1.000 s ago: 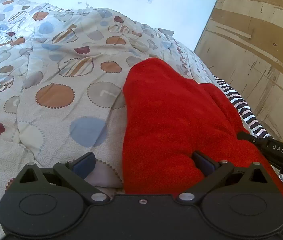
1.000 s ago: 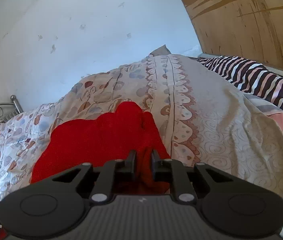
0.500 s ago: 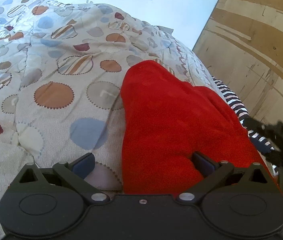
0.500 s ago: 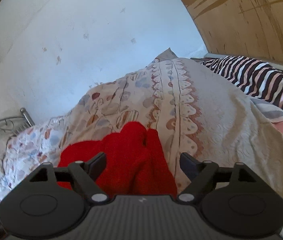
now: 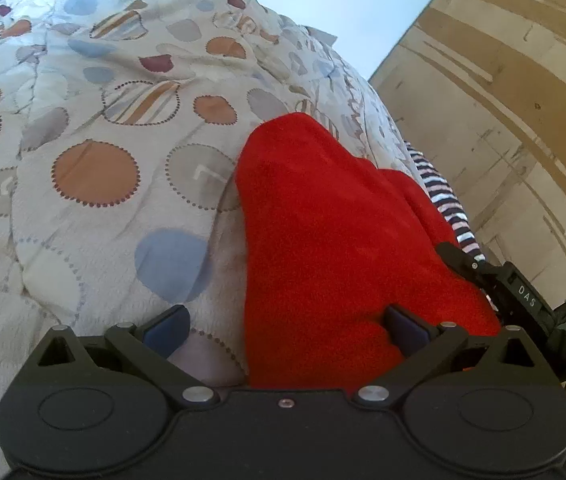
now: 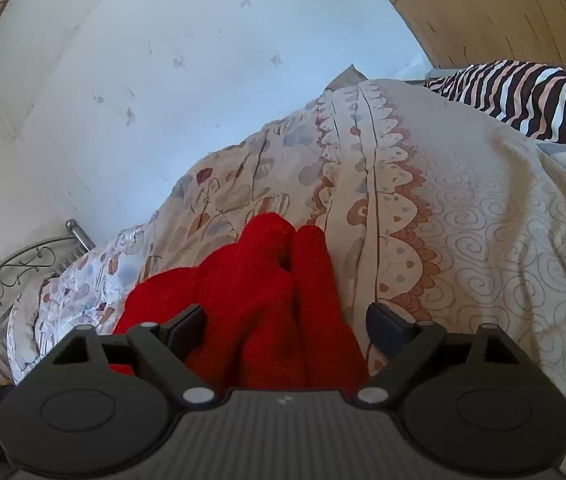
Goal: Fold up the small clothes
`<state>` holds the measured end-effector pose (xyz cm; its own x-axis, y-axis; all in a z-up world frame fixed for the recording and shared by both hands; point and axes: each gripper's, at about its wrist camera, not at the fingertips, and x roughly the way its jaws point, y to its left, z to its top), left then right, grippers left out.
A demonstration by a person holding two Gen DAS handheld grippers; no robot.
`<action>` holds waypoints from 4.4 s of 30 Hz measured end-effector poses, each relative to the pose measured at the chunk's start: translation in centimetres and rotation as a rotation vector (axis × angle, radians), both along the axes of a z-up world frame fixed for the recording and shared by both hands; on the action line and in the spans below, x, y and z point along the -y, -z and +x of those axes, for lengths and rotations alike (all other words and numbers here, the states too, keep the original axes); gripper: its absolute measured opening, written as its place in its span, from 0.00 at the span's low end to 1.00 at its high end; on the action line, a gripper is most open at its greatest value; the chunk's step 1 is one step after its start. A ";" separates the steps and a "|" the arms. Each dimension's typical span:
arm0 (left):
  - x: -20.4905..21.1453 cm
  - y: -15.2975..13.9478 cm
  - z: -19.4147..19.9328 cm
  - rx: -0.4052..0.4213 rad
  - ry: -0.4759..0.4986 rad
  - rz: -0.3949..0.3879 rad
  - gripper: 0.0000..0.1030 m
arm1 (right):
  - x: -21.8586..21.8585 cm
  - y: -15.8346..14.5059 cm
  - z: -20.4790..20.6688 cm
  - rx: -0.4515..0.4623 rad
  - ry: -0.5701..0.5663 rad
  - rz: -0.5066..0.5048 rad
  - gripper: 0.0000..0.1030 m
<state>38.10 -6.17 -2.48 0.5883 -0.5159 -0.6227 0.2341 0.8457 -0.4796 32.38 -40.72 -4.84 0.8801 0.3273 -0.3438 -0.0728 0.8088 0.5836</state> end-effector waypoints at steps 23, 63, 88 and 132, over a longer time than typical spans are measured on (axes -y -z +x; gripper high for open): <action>1.0 1.1 3.3 -0.055 0.161 -0.098 0.65 | -1.3 -0.4 -0.6 0.007 -0.012 -0.058 0.44; -13.8 -3.3 1.8 0.110 -0.150 0.104 0.64 | -18.7 -3.0 8.0 -0.009 -0.222 -0.105 0.41; -10.9 -10.6 -25.3 0.489 -0.343 0.307 0.99 | -16.2 -12.0 -22.9 0.367 -0.103 -0.397 1.00; -9.4 -0.7 -27.8 0.427 -0.400 0.406 0.99 | -17.3 -1.9 -28.5 0.353 0.109 -0.489 1.00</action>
<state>10.25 3.26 -1.81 0.9194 0.0145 -0.3930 -0.0344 0.9985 -0.0435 3.92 -23.39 -2.94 0.9878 0.1072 -0.1127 -0.0962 0.9904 0.0990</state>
